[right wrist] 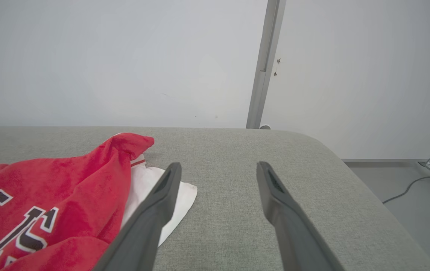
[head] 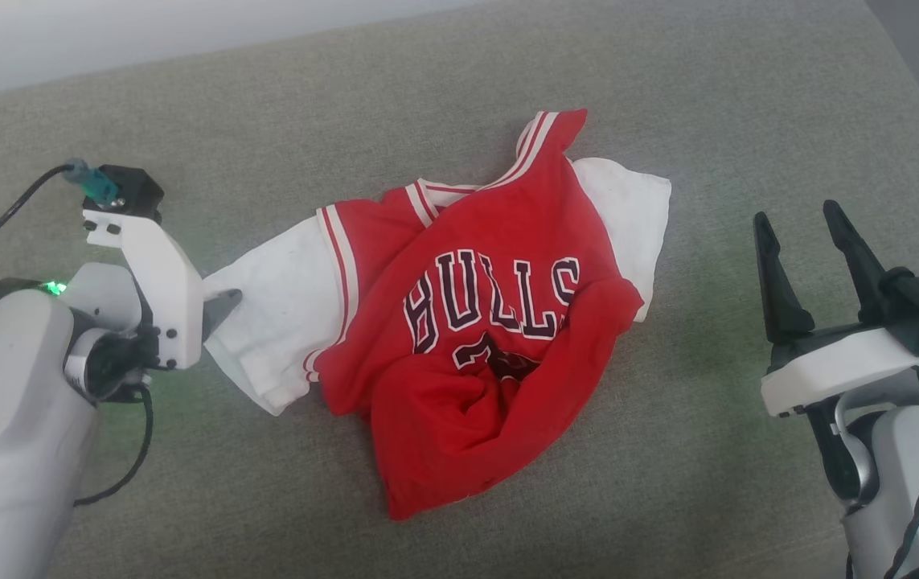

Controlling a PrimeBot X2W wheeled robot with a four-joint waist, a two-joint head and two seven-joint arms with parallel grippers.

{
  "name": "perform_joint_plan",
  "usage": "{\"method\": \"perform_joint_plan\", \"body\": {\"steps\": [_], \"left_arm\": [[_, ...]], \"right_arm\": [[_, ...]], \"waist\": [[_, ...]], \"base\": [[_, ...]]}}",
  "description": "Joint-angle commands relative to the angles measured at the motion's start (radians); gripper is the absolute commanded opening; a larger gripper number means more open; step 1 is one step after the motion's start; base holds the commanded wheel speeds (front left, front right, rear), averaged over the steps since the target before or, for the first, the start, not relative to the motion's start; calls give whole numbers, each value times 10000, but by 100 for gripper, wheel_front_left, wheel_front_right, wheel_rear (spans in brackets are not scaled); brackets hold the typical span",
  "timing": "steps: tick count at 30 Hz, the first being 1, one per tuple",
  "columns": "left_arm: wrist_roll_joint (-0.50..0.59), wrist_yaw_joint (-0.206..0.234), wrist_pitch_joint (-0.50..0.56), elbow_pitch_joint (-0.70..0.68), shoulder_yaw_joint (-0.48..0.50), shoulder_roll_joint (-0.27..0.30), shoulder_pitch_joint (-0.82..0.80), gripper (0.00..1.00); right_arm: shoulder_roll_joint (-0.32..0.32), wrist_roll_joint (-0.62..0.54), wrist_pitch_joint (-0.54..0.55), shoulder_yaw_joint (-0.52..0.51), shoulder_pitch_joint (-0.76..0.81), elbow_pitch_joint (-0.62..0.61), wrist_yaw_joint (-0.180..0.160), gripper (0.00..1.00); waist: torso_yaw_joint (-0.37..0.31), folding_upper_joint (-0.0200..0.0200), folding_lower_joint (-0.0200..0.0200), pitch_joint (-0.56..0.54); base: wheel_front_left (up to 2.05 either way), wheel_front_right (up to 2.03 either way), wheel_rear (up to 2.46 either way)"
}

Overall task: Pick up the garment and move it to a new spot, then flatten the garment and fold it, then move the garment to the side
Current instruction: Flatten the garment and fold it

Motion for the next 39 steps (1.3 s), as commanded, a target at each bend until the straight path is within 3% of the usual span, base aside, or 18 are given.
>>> {"method": "perform_joint_plan", "body": {"steps": [1, 3, 4, 5, 6, 11, 20, 28, 36, 37, 38, 39], "left_arm": [[80, 176, 177, 530, -95, 28, 194, 100], [-74, 260, 426, 925, -106, -62, 237, 95], [-100, 271, 563, 1108, -143, -97, 284, 48], [-134, 278, 723, 1275, -171, -141, 313, 35], [-184, 263, 816, 1364, -178, -194, 333, 0], [-283, 292, 611, 1418, -54, -198, 138, 0], [-133, 484, 279, 1020, 302, 712, 31, 0], [-67, 916, 248, 639, 566, 1490, 537, 0], [-426, 1160, 106, 616, 724, 1344, 1055, 0], [-448, 1179, 17, 601, 755, 1300, 1079, 29], [-455, 1194, -48, 605, 762, 1261, 1108, 84], [-450, 1192, -77, 623, 743, 1230, 1123, 100]], "right_arm": [[32, -29, 57, -41, 91, -98, -18, 100], [35, -35, 114, -67, 105, -167, -18, 100], [21, -43, 145, -79, 107, -194, -18, 100], [11, -43, 168, -100, 104, -218, -18, 100], [2, -33, 195, -127, 109, -240, -18, 100], [-22, 55, 358, -237, 159, -323, -18, 100], [-116, 162, 758, -331, 253, -340, -18, 100], [-242, 436, 1102, -239, 384, -319, -18, 100], [-366, 712, 1279, -227, 447, -436, -18, 100], [-376, 746, 1311, -234, 454, -452, -18, 100], [-375, 773, 1336, -210, 467, -480, -18, 100], [-364, 826, 1369, -191, 477, -507, -18, 100]], "waist": [[4, -1, 0, 27], [14, -1, 0, 45], [20, -1, 0, 53], [28, -1, 0, 57], [42, -1, 0, 59], [119, -1, 0, 64], [342, -1, 0, -9], [464, -1, 0, -107], [621, -1, 0, -243], [644, -1, 0, -272], [665, -1, 0, -303], [689, -1, 0, -340]], "base": [[0, 0, 0], [0, 0, 0], [0, 0, 0], [0, 0, 0], [0, 0, 0], [0, 0, 0], [0, 0, 0], [0, 0, 0], [0, 0, 0], [0, 0, 0], [0, 0, 0], [0, 0, 0]]}}
